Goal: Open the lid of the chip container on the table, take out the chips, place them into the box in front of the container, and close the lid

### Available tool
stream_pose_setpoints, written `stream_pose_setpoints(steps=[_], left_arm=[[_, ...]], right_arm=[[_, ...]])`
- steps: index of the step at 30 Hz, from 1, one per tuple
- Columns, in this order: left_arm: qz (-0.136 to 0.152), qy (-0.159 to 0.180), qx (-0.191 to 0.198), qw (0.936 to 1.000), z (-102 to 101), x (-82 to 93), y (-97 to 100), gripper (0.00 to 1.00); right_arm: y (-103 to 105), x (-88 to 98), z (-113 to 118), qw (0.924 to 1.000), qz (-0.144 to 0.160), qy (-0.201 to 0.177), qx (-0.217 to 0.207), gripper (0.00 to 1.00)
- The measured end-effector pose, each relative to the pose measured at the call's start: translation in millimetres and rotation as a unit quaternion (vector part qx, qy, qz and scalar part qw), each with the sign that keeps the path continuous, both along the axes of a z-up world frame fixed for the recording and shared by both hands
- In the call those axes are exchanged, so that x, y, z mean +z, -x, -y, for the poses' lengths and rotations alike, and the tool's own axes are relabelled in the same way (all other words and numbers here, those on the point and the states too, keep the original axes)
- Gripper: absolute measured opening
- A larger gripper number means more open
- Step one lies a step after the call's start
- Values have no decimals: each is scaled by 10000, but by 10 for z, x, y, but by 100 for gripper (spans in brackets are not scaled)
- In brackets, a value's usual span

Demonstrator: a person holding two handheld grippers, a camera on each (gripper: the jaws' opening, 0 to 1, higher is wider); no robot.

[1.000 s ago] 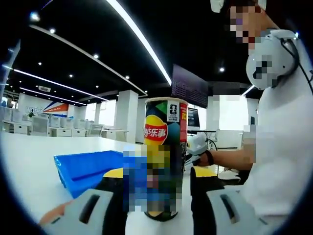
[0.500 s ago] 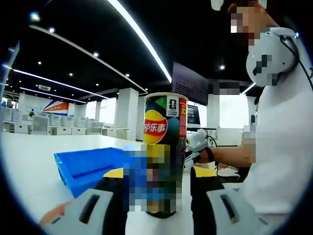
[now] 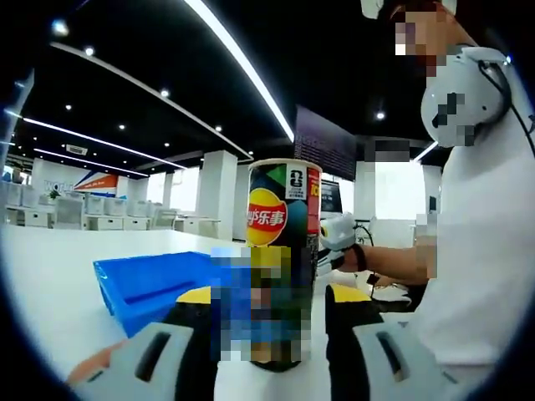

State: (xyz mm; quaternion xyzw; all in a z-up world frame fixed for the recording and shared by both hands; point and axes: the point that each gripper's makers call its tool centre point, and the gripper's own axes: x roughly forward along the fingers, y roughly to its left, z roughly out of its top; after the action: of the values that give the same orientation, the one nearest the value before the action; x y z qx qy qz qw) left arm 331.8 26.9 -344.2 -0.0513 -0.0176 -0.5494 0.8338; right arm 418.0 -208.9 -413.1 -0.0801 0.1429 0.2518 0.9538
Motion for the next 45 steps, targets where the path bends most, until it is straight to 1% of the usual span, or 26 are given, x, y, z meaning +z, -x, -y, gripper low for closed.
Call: stream_pose_setpoints(steps=[2,5,9,12,15,18,20,22,23,24,25,27,32,34,38,41,42,43,45], left_arm=[[1,7,13,10000,-6,-3,1,50],[-12,2,28,10000,-17,-17,9,50],[-19,-18,46,10000,-44,-13,40,50],[-3,38,56,10000,-79,30,57,50],[7,79,71,9999,-94,49,58,50],[51,32,82,9999,-91,63,72,50],[80,40,70,9999,-90,91,89,50],[104,45,72,9999,-89,107,97,50],[115,41,77,9999,-90,111,99,50],[134,45,78,9999,-92,117,105,50],[131,50,70,9999,-91,117,108,50],[127,43,66,9999,-92,116,115,50],[158,14,117,9998,-121,136,112,50],[174,37,128,9998,-140,157,117,50],[233,52,176,9996,-171,205,123,50],[262,59,236,9994,-210,227,114,50],[252,55,259,9993,-217,225,105,50],[207,7,301,9993,-231,202,88,50],[206,-7,346,9992,-251,184,70,50]], right_arm=[[-21,131,-33,9999,114,-91,16,46],[-44,325,-84,9995,296,-92,65,46],[-58,596,-166,9986,461,-127,223,46],[-63,842,-265,9971,605,-204,424,46],[-74,1024,-385,9949,668,-193,729,46],[-80,1206,-490,9924,708,-239,980,46],[-75,1342,-572,9896,769,-317,1172,46],[-54,1446,-655,9868,753,-475,1354,46],[-15,1543,-742,9825,759,-674,1561,46],[15,1610,-797,9794,736,-845,1681,46],[65,1675,-875,9754,636,-993,1861,46],[116,1766,-982,9711,651,-993,2070,46],[257,1878,-1282,9595,538,-1028,2566,46],[322,1898,-1413,9538,410,-1040,2789,46],[428,1904,-1630,9466,337,-850,3091,46],[529,1891,-1793,9390,241,-788,3340,46],[562,1861,-1848,9361,230,-695,3440,46],[576,1842,-1881,9350,215,-643,3480,46],[611,1805,-1948,9319,145,-603,3574,46]])
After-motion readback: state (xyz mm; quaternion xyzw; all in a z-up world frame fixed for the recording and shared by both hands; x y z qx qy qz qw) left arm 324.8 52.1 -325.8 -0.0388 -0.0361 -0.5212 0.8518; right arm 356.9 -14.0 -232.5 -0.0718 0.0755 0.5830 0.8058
